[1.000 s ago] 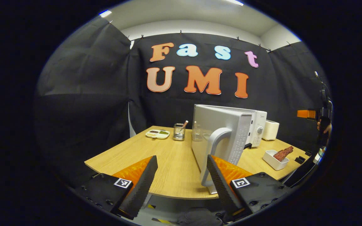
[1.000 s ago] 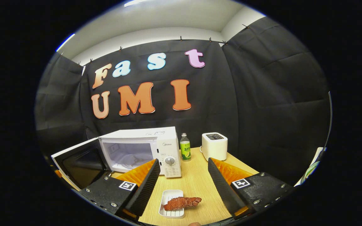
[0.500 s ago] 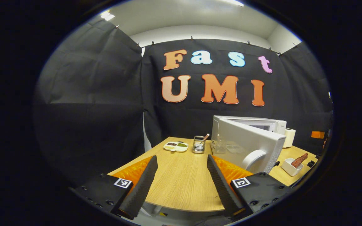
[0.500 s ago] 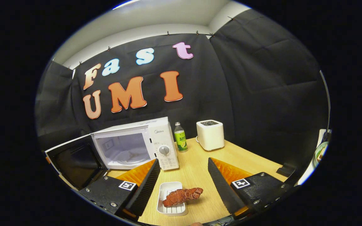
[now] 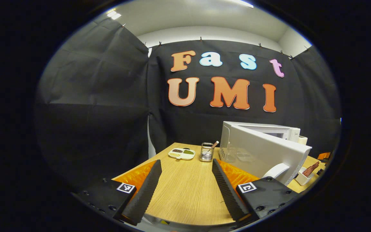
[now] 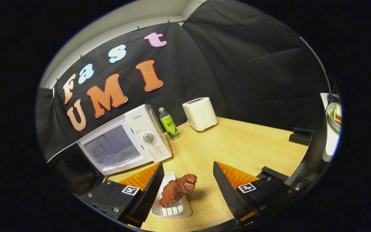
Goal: Open the microwave oven with the left hand, put the food in, and close the microwave oven.
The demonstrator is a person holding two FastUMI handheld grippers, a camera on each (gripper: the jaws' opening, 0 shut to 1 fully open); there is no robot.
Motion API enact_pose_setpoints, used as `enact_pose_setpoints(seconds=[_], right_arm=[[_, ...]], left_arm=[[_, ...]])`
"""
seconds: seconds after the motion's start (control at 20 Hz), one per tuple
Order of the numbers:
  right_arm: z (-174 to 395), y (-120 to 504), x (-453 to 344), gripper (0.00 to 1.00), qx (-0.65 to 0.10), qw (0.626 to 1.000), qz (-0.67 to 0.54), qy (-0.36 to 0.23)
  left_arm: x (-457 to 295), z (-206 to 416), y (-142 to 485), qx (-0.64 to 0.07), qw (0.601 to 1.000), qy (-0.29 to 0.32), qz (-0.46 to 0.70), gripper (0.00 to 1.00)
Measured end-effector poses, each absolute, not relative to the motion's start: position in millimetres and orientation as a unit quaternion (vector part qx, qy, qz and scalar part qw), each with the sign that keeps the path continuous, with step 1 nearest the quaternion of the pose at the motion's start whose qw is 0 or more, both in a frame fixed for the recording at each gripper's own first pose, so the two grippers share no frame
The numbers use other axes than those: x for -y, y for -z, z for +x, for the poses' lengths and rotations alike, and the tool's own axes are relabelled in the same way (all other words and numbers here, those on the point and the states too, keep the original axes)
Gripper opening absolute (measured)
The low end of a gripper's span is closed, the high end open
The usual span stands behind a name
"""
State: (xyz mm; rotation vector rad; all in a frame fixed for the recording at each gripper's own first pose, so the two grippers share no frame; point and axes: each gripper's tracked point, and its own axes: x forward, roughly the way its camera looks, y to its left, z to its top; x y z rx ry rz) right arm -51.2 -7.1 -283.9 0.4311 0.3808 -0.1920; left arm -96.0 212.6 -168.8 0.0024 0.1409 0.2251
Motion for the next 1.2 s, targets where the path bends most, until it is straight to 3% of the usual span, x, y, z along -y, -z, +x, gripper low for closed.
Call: enact_pose_setpoints(seconds=[0.1,0.2,0.3,0.45,0.65,1.2], right_arm=[[-50,295,4,0.92,-0.196,0.942,0.254,0.096],[-48,302,0,0.80,-0.199,0.930,0.293,0.095],[-45,306,-4,0.66,-0.200,0.917,0.331,0.097],[-44,305,-8,0.33,-0.193,0.903,0.373,0.093],[-45,293,-15,0.14,-0.182,0.899,0.387,0.098],[-29,213,-38,0.11,-0.115,0.929,0.346,0.067]], left_arm=[[-215,-93,171,-0.071,0.991,-0.116,0.006,1.00],[-213,-93,175,-0.075,0.990,-0.117,0.001,0.98],[-216,-93,180,-0.081,0.990,-0.119,-0.005,0.98],[-220,-94,181,-0.082,0.989,-0.127,-0.007,1.00],[-216,-95,180,-0.081,0.989,-0.124,-0.004,1.00],[-225,-99,175,-0.076,0.989,-0.130,-0.003,1.00]])
